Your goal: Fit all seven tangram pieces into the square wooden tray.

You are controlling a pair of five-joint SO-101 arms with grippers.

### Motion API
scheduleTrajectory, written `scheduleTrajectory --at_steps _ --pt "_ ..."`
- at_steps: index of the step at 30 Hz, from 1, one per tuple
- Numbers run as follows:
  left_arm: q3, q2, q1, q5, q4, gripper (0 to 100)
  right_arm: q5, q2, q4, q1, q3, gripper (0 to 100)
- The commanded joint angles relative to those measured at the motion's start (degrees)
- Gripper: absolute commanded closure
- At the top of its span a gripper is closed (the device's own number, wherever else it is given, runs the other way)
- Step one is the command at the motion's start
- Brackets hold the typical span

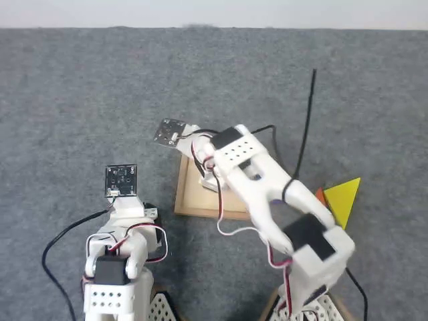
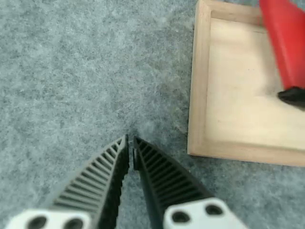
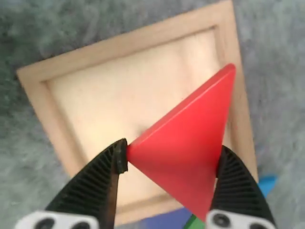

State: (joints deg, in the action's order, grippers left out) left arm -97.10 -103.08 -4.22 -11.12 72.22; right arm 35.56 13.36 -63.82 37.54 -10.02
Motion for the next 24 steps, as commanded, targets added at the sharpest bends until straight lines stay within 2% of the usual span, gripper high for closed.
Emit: scheduleTrajectory --at_steps 1,6,12,20,24 --pt "0.66 -1.14 -0.35 0.62 0.09 99 5.36 2.42 0.75 0.84 7.21 83.0" --pt "0.66 -1.14 -0.35 0.62 0.09 99 8.62 6.9 0.57 0.84 10.02 81.6" --pt "0.66 -1.14 -0.35 0.62 0.09 99 8.35 7.25 0.48 -0.04 10.29 62.9" --pt "0.66 -1.14 -0.35 0.62 0.09 99 8.35 -1.71 -5.05 -1.98 10.29 70.6" --pt "0.66 -1.14 -0.35 0.62 0.09 99 3.69 -12.18 -12.0 -4.0 9.67 70.6"
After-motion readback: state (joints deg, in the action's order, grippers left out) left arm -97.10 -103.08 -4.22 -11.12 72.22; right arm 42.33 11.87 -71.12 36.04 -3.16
